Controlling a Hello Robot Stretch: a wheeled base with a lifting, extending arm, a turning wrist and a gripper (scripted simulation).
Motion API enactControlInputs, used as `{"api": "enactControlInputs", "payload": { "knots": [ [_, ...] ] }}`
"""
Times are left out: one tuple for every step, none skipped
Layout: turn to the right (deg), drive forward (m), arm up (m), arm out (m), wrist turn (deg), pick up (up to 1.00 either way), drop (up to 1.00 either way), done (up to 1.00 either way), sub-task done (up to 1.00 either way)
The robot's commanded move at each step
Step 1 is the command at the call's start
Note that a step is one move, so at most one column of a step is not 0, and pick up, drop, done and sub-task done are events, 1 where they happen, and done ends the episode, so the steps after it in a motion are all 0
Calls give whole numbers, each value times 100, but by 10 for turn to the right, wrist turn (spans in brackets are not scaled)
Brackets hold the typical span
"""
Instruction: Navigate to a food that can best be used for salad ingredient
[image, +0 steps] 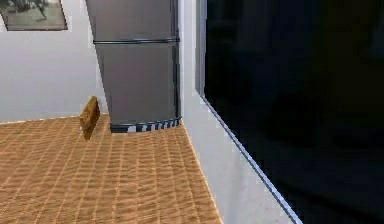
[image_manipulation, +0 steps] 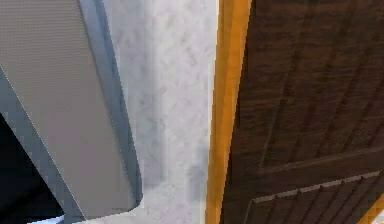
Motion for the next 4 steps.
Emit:
{"api": "enactControlInputs", "payload": {
  "knots": [
    [0,5,0,0,0,0,0,0,0],
    [-90,0,0,0,0,0,0,0,0],
    [0,45,0,0,0,0,0,0,0],
    [-450,0,0,0,0,0,0,0,0]
  ]
}}
